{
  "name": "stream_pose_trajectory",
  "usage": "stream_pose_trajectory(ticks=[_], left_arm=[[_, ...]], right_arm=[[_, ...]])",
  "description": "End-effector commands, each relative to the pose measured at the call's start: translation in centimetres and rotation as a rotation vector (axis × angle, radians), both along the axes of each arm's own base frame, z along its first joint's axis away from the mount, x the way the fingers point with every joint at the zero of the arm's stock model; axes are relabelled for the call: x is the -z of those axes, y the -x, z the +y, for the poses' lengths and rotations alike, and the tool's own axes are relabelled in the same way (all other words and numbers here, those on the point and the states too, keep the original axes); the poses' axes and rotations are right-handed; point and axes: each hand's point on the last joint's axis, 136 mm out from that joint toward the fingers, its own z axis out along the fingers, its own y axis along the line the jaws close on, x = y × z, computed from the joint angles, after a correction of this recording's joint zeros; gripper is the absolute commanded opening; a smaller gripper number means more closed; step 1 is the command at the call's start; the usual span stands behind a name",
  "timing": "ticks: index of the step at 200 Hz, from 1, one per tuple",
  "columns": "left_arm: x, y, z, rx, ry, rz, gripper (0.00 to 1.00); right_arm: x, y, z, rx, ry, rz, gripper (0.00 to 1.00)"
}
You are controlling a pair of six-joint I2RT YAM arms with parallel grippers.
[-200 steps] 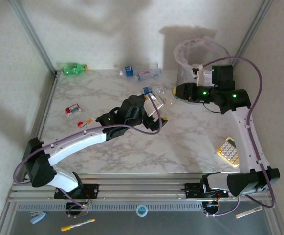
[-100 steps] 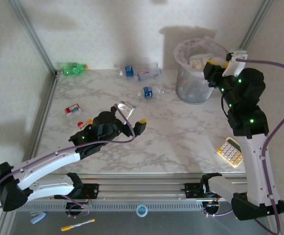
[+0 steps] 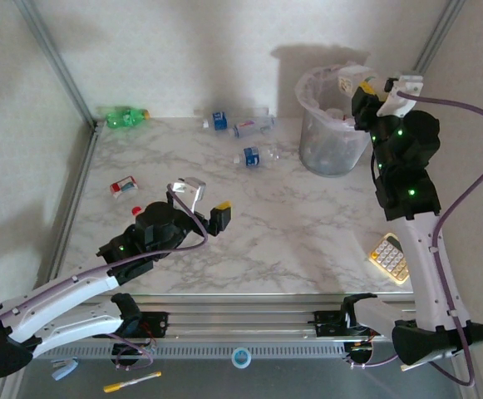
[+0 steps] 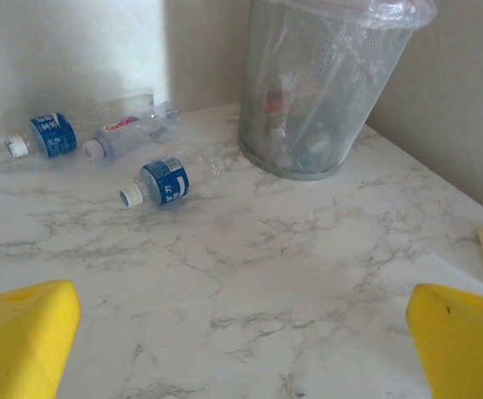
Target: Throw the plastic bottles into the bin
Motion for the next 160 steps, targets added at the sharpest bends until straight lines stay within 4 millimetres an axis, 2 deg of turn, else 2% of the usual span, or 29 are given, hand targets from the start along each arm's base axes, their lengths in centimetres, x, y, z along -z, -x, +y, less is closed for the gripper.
stream_pose_trajectory(ticks=[1,48,65,84,102,113,125,130,136,141,160], left_arm=[[0.4,-0.1,1.1,-0.043,-0.001,0.015,1.0],[0.7,-0.2,1.2,-0.051,-0.008,0.022,1.0],[0.4,-0.1,1.3,-0.049,0.002,0.02,1.0],[0.1,0.2,1.4,-0.043,0.024,0.021,1.0],[-0.3,0.2,2.1,-0.074,0.043,0.027,1.0],[-0.6,0.3,2.3,-0.078,0.055,0.033,1.0],[-0.9,0.4,2.4,-0.081,0.066,0.039,1.0],[-1.0,0.5,2.4,-0.082,0.069,0.04,1.0],[-1.0,0.5,2.5,-0.086,0.069,0.044,1.0],[-1.0,0.5,2.6,-0.089,0.068,0.047,1.0],[-0.9,0.5,3.0,-0.109,0.06,0.06,1.0]], right_arm=[[-2.9,1.1,-0.4,0.012,-0.008,-0.086,0.08],[-2.1,0.6,-0.3,0.018,0.006,-0.061,0.08],[-1.5,-0.4,-0.3,0.027,0.02,-0.029,0.08],[-0.1,-3.0,-0.2,0.044,0.038,0.059,0.11],[2.2,-7.0,0.0,0.04,0.061,0.207,0.26],[4.9,-10.2,0.1,0.046,0.087,0.357,0.32],[7.4,-12.7,0.1,0.058,0.107,0.488,0.38],[8.1,-13.3,-0.2,0.076,0.108,0.524,0.43],[8.8,-13.9,-0.5,0.089,0.103,0.551,0.58],[9.1,-14.2,-0.5,0.09,0.097,0.565,0.65],[9.4,-14.1,-0.2,0.067,0.077,0.586,0.72]])
